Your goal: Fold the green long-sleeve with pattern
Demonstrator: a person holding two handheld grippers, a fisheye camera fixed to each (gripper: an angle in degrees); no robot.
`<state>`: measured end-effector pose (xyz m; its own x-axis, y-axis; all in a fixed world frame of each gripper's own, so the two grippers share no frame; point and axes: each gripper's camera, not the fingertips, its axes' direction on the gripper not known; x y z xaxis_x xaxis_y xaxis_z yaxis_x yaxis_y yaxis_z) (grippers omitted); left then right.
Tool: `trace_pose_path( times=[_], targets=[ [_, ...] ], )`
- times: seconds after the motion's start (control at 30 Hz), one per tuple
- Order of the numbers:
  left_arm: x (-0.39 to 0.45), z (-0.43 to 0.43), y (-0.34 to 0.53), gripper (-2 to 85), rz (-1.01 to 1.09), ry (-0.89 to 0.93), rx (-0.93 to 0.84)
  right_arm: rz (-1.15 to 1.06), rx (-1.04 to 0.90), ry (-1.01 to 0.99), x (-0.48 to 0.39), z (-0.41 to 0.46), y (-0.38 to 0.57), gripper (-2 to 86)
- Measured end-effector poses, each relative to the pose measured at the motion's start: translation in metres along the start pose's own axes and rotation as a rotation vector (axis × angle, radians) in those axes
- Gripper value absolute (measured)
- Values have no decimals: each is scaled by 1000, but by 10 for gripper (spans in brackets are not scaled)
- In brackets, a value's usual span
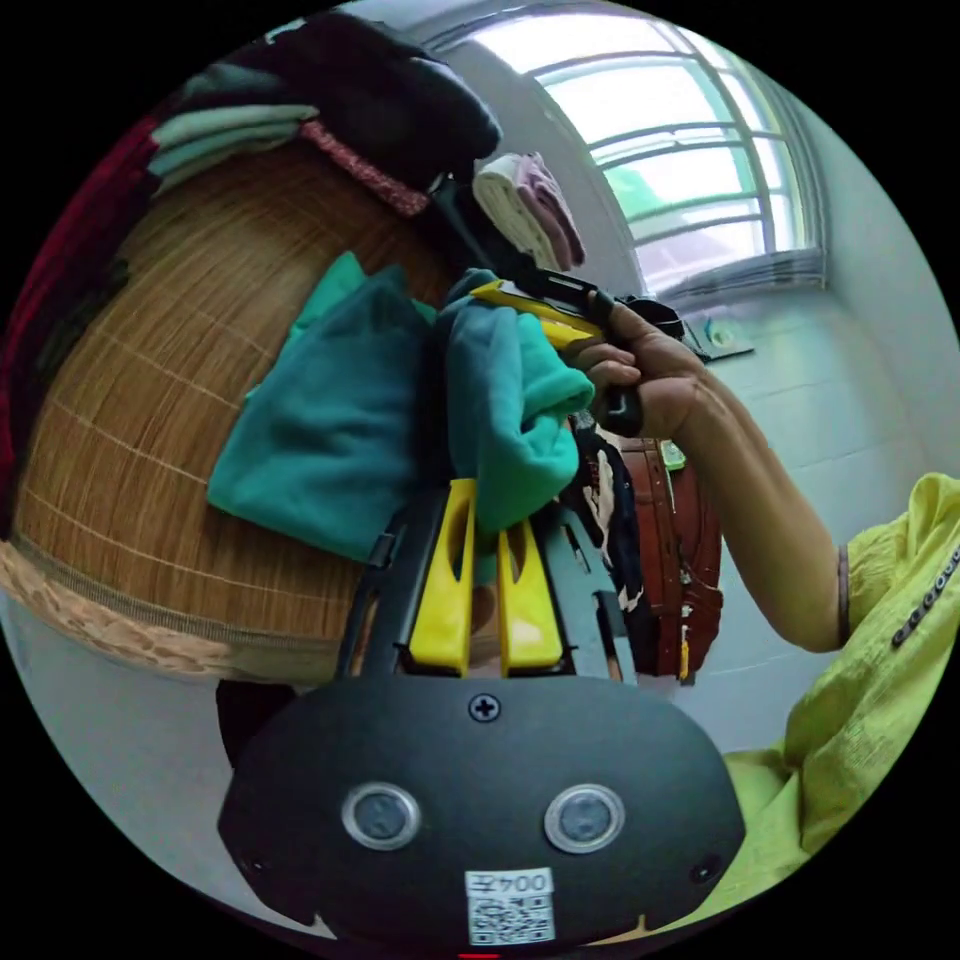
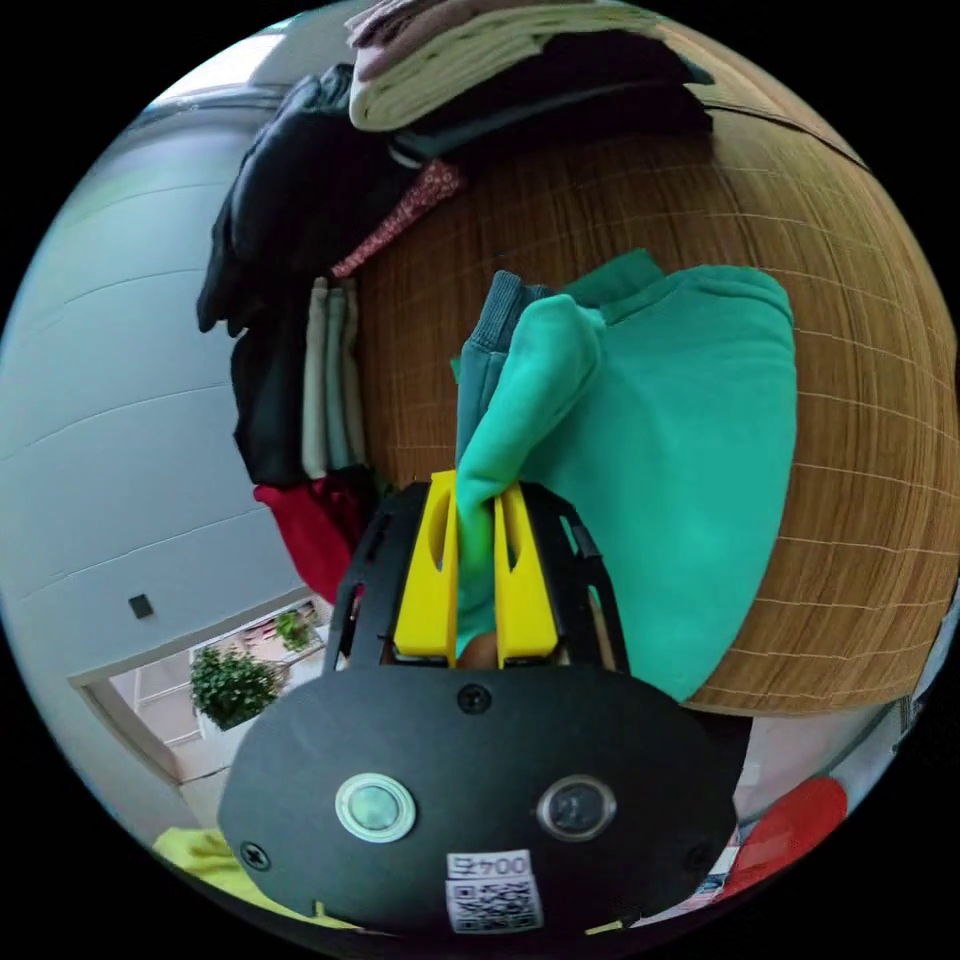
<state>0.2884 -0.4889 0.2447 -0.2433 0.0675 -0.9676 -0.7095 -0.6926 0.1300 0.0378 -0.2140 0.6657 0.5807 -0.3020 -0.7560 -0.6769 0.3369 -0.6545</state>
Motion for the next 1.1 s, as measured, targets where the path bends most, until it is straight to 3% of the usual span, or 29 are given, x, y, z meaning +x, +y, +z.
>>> trace_pose_path(
  times=[0.3,0.57,0.63,0.73,0.87,1.0,1.1],
  targets=[
    [-51,-46,-5,8,-211,146,-40,-51,101,201,-67,86,30,88],
    [-9,-112,6,12,-242,124,-105,-233,281,110,-126,48,77,58],
    [3,-133,13,8,-247,94,-106,-310,369,177,-136,23,102,41],
    [42,-165,15,5,-167,19,-97,-416,486,359,-130,-13,151,9],
    [133,-160,1,2,50,-28,-93,-463,394,585,-85,-16,208,-5],
    [209,-97,-12,2,258,-82,-106,-480,324,582,-56,4,249,-7],
    [233,-40,-27,2,346,-275,-63,-574,307,532,-55,30,256,-7]
  ],
)
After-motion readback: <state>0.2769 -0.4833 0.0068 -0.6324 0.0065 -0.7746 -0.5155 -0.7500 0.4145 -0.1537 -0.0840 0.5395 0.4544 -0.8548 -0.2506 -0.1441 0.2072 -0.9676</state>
